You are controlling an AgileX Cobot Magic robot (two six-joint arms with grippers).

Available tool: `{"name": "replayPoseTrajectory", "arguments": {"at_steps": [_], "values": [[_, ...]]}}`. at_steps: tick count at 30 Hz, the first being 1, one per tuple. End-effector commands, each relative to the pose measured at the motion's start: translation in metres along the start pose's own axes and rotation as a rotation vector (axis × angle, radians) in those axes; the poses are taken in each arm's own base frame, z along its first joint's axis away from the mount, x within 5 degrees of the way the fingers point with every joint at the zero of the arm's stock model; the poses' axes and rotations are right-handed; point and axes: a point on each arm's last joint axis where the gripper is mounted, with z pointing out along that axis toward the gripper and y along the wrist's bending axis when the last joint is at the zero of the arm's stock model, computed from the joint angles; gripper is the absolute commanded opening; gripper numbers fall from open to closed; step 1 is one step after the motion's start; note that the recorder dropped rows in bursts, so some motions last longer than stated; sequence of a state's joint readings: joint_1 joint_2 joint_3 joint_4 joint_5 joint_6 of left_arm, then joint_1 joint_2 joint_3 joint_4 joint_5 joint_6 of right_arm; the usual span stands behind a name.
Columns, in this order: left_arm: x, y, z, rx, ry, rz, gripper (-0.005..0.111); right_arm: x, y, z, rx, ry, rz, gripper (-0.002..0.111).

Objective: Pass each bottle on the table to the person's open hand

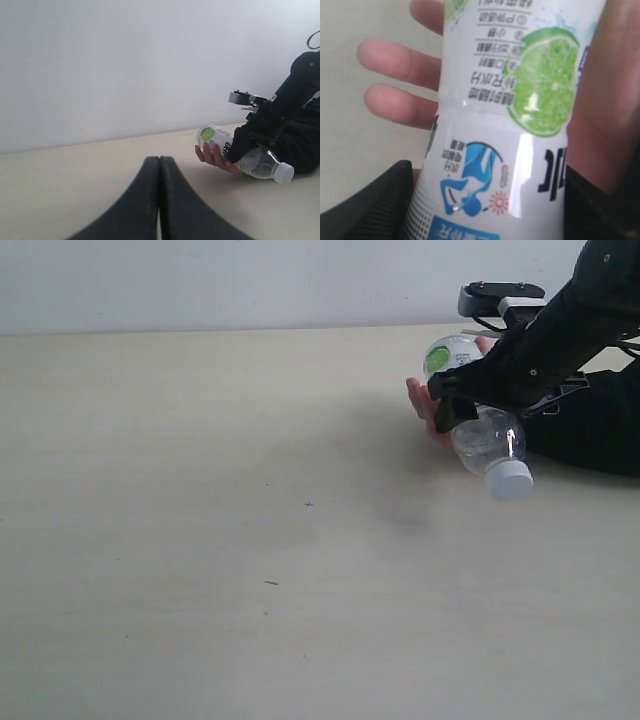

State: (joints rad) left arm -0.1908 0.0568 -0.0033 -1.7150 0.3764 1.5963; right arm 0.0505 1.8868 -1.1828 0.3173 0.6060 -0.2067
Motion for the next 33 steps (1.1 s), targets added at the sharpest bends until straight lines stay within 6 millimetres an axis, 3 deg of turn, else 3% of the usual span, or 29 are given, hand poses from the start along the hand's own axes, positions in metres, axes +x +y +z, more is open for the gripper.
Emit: {"name": "replayPoseTrajectory", "arguments": {"at_steps": [1,8,12,17,21,28,33], "values": [[0.001,0.000,0.000,-0.002,-0.001,-0.002,0.000,0.000,-0.003,0.001,0.003,0.002,-0.002,0.033],[0.001,0.000,0.000,-0.002,-0.001,-0.002,0.000,0.000,-0.002,0.001,0.001,0.002,-0.002,0.075],[0.001,0.000,0.000,-0.002,-0.001,-0.002,0.000,0.000,-0.002,0.001,0.001,0.002,-0.002,0.090],[0.001,0.000,0.000,-0.002,-0.001,-0.002,0.000,0.000,-0.002,0.001,0.001,0.002,-0.002,0.093],[0.001,0.000,0.000,-0.002,-0.001,-0.002,0.000,-0.005,0.001,-0.010,0.000,-0.030,-0.013,0.093],[0.001,0.000,0.000,-0.002,-0.001,-0.002,0.000,-0.019,0.013,-0.067,-0.020,-0.149,-0.044,0.093],[0.001,0.000,0.000,-0.002,-0.001,-0.002,0.000,-0.015,0.022,-0.113,-0.024,-0.230,-0.115,0.091]]}}
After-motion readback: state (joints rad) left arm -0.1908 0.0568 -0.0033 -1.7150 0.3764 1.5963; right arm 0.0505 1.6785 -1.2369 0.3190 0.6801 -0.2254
